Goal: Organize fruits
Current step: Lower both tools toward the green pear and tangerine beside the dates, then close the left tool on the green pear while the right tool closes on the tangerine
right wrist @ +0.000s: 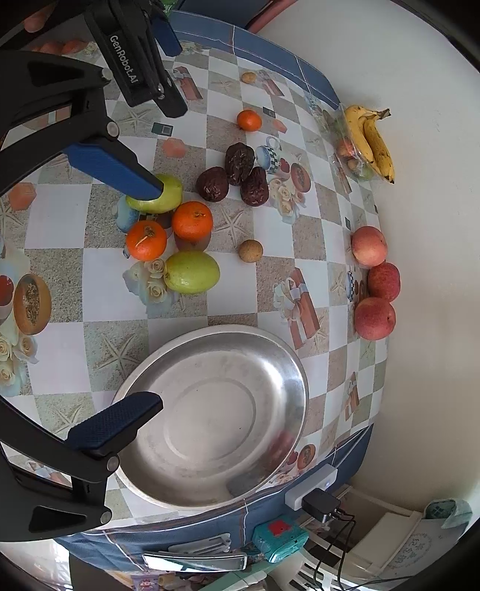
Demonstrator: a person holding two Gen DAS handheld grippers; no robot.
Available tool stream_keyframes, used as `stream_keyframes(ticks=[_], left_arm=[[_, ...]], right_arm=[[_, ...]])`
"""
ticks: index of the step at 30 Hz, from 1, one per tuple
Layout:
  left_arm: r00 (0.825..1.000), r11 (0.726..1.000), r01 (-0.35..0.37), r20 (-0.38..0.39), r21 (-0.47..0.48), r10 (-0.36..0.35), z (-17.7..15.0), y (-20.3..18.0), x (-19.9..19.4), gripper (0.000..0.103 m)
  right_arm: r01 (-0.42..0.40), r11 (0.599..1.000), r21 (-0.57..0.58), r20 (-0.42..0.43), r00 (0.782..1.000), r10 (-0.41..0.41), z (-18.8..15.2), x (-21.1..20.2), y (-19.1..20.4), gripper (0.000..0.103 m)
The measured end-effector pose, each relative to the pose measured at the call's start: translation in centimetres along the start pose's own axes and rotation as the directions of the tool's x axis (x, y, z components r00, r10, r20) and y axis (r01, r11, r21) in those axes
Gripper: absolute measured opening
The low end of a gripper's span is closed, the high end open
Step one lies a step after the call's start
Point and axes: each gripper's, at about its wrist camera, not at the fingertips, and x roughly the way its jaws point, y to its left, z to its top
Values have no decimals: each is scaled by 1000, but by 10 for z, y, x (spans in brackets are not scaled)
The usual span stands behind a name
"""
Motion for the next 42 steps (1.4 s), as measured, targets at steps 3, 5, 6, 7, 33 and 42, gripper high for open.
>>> stream_keyframes(ticks=[3, 5, 6, 7, 33, 42], left_arm=[[1000, 1000, 27, 14, 7, -27, 1, -3, -1, 103], [999, 999, 40, 18, 6, -40, 2, -4, -1, 103], [999, 999, 49, 18, 1, -49, 2, -3, -1, 103], [998, 998, 62, 17, -8, -61, 3, -3, 0, 103], [943, 963, 257, -197, -84, -269, 1, -35, 49, 91], [881, 912, 376, -240, -164, -407, -2, -38, 55, 70]], right_arm=[[-4, 1000, -5, -5, 1000, 4, 0, 2, 2, 103], [-4, 1000, -9, -6, 1000, 4, 1, 3, 3, 103], [-5, 1000, -11, -6, 1000, 5, 1, 3, 3, 103], [-6, 1000, -12, -6, 1000, 6, 1, 4, 3, 103], [-129, 989, -73, -159, 980, 116, 4, 57, 27, 75], [-172, 985, -12, -215, 963, 165, 0, 70, 23, 63]])
